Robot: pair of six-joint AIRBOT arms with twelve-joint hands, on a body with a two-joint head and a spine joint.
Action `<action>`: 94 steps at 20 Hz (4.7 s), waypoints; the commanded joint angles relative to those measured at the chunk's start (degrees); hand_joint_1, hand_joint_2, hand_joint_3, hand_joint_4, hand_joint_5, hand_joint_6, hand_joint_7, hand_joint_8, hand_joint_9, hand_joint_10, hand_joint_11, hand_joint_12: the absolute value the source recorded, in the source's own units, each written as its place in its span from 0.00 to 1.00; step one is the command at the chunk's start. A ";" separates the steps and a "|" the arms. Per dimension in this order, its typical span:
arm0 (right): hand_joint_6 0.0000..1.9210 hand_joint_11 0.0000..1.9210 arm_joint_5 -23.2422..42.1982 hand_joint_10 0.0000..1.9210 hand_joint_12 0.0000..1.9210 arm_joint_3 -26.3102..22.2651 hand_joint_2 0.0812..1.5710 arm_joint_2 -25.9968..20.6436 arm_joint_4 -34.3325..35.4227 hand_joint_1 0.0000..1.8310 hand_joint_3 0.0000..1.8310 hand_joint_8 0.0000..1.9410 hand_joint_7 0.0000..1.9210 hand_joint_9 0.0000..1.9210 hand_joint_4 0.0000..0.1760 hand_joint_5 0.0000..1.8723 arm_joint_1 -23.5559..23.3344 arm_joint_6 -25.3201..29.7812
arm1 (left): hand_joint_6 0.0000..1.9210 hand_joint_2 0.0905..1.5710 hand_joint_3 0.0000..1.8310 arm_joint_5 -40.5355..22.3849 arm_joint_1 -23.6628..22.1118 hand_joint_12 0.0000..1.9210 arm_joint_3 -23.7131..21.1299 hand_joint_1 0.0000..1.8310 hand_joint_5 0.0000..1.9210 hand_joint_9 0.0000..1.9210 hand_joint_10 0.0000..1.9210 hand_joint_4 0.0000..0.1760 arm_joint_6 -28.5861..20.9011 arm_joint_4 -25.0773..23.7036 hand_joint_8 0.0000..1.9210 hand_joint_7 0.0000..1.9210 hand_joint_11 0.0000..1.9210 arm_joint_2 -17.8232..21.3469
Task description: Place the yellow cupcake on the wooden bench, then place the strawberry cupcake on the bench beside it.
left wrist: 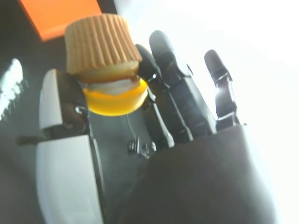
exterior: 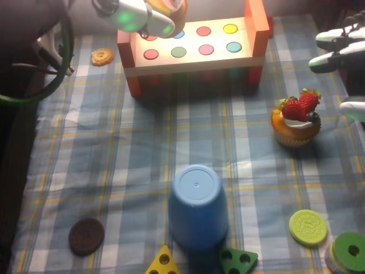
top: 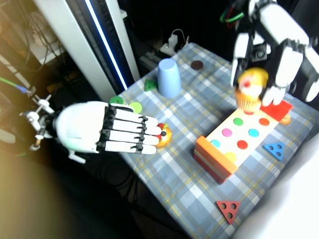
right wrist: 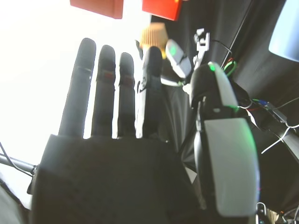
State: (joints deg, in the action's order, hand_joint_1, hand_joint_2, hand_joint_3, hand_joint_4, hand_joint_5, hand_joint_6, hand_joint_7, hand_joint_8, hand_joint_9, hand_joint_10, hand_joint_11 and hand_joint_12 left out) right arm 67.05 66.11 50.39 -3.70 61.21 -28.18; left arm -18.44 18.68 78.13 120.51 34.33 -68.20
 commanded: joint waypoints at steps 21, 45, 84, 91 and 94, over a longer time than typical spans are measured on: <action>0.00 0.14 6.12 0.00 0.31 0.56 0.78 0.41 1.29 0.41 0.00 0.00 0.26 0.24 0.09 0.38 -0.98 1.64 | 0.60 0.71 0.00 1.17 1.22 0.33 6.56 0.66 0.42 0.40 0.00 0.00 13.54 13.23 0.51 0.53 0.00 -4.75; 0.00 0.08 1.69 0.00 0.28 1.75 0.67 1.35 -1.97 0.39 0.00 0.00 0.17 0.16 0.11 0.27 -4.14 1.94 | 0.00 0.60 0.00 -17.24 6.51 0.09 -10.62 0.29 0.00 0.00 0.00 1.00 -12.52 -10.35 0.00 0.00 0.00 8.30; 0.39 0.00 -26.04 0.05 0.46 25.48 0.64 23.24 -18.81 0.68 0.00 0.33 0.61 0.47 0.14 0.61 -38.15 7.58 | 0.00 0.44 0.00 -36.60 20.43 0.00 -27.19 0.46 0.00 0.01 0.00 1.00 -23.99 -20.24 0.00 0.00 0.00 21.53; 0.43 0.27 -32.08 0.53 0.80 28.98 0.64 27.86 -21.81 0.70 0.00 0.17 0.69 0.51 0.00 0.57 -39.50 7.58 | 0.00 0.45 0.00 -35.93 19.78 0.00 -26.78 0.46 0.01 0.02 0.00 1.00 -23.99 -20.76 0.00 0.01 0.00 21.00; 0.38 0.43 -33.32 0.45 0.75 29.23 0.63 28.50 -22.23 0.69 0.00 0.22 0.68 0.59 0.05 0.60 -39.49 7.59 | 0.00 0.45 0.00 -35.77 19.55 0.00 -26.77 0.47 0.02 0.01 0.00 1.00 -23.99 -20.96 0.00 0.01 0.00 20.92</action>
State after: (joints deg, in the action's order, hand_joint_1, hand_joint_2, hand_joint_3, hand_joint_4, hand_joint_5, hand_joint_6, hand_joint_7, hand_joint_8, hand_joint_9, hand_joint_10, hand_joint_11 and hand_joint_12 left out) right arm 28.40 95.04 79.07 -27.81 22.70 -20.73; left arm -47.59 38.89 51.07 96.97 14.04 -47.00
